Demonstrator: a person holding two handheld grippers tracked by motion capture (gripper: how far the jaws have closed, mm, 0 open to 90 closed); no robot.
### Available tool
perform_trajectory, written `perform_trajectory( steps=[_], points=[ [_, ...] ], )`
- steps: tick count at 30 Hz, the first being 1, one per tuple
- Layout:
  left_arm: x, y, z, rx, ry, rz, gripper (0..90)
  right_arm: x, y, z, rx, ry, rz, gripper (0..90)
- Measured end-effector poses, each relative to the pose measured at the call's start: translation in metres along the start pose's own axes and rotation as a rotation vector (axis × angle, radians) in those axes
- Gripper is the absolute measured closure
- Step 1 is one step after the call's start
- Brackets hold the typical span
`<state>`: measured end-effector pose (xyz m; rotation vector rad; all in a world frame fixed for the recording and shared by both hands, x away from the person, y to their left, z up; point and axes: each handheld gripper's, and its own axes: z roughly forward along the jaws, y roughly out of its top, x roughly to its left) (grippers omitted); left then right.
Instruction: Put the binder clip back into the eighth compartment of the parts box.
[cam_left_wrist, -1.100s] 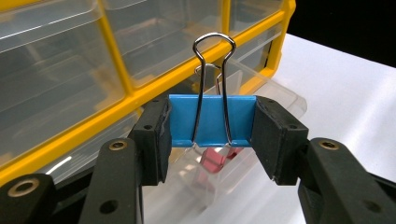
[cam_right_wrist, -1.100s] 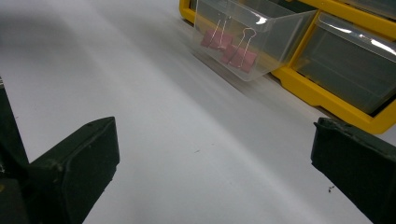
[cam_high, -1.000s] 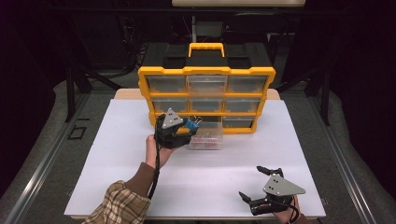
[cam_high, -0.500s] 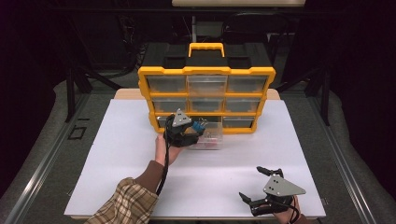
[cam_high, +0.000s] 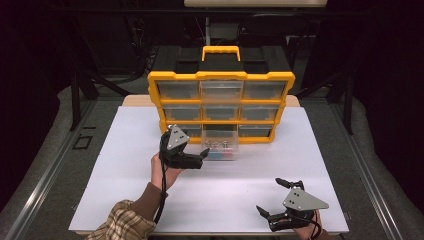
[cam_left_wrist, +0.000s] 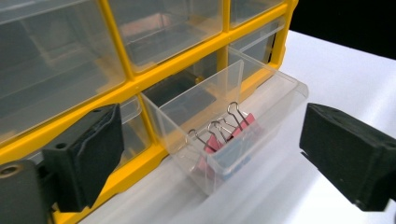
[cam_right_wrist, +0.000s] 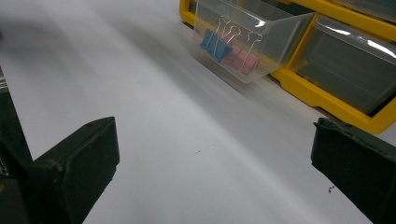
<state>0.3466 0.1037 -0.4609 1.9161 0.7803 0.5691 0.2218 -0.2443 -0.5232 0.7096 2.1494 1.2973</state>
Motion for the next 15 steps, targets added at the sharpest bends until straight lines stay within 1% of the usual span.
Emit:
perform_trajectory(
  steps=[1, 5, 8, 15],
  points=[
    [-0.001, -0.002, -0.005, -0.011, 0.004, 0.001, 3.6, 0.0, 0.0, 0.0, 0.0, 0.0, 0.0, 0.6],
    [-0.005, -0.009, -0.019, -0.022, 0.016, 0.009, 0.8, -0.001, 0.0, -0.001, -0.005, -0.002, 0.005, 0.6],
    [-0.005, -0.016, -0.028, -0.013, 0.019, 0.015, 0.0, -0.001, 0.0, -0.001, -0.005, -0.002, 0.005, 0.6],
    [-0.002, -0.041, -0.053, 0.019, 0.034, -0.001, 0.0, -0.001, 0.0, -0.001, -0.004, -0.003, 0.006, 0.3]
  ],
)
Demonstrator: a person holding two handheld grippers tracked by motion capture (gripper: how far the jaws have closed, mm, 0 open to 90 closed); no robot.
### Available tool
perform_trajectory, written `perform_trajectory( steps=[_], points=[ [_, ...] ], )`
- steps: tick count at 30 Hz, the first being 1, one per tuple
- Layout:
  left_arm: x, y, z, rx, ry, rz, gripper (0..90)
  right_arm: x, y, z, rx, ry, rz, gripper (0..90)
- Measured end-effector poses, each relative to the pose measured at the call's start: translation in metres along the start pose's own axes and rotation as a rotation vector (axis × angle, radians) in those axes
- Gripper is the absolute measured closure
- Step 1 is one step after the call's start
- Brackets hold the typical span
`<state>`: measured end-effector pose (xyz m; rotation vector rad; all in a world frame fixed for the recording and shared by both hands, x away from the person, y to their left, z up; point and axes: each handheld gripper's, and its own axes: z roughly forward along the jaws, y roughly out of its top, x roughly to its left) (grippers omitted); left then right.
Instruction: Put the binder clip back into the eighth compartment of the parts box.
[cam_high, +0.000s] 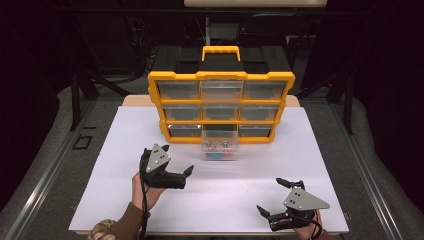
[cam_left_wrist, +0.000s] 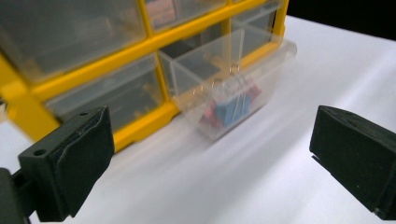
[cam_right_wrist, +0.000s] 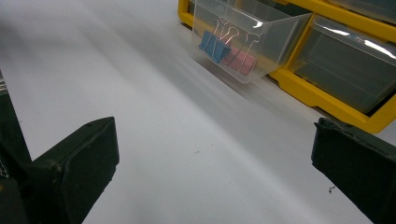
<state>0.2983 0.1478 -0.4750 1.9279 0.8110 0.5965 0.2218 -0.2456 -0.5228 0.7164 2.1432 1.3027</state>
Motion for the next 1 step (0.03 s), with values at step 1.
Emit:
perform_trajectory(
  steps=[1],
  points=[
    [0.0001, -0.0029, -0.0027, 0.005, 0.003, -0.004, 0.0, -0.0004, -0.0001, 0.0001, -0.002, -0.001, 0.001, 0.0]
  ],
)
